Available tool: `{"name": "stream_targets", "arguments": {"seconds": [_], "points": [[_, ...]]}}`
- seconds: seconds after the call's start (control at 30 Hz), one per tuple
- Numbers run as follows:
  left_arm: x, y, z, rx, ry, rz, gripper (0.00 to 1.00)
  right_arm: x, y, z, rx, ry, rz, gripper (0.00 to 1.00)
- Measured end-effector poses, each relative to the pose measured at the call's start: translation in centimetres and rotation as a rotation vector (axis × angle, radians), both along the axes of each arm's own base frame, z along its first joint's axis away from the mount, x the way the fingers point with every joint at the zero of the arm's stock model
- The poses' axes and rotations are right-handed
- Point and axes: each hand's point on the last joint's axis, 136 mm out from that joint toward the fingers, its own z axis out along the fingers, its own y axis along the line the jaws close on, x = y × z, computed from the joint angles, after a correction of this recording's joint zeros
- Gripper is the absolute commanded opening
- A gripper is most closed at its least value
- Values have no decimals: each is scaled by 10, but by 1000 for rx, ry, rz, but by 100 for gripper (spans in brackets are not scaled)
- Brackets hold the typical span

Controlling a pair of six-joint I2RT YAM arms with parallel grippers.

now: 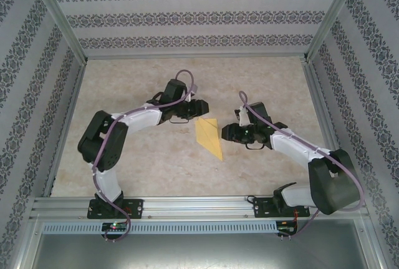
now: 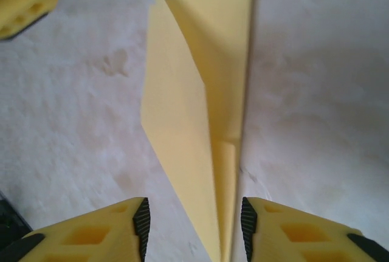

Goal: Fold a paper plane with a square sheet of paper (fold left side to right side)
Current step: Turn over the paper at the center of the table.

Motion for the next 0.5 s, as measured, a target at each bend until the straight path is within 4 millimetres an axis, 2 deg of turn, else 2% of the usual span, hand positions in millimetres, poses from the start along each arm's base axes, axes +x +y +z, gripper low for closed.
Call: {"name": "stream_targets", "arguments": {"seconds": [0.1, 0.3, 0.4, 0.5], "points": [[-12, 9, -3, 1, 6, 15, 44, 9, 8, -1, 37, -35, 24, 50], [-40, 25, -61, 47, 161, 49, 45, 14, 18, -27, 54, 7, 68, 48], [-43, 26, -75, 49, 196, 61, 45, 17, 22, -35, 58, 24, 80, 42], [-42, 21, -78, 34, 200, 60, 46, 21, 25, -37, 66, 22, 95, 31]]}}
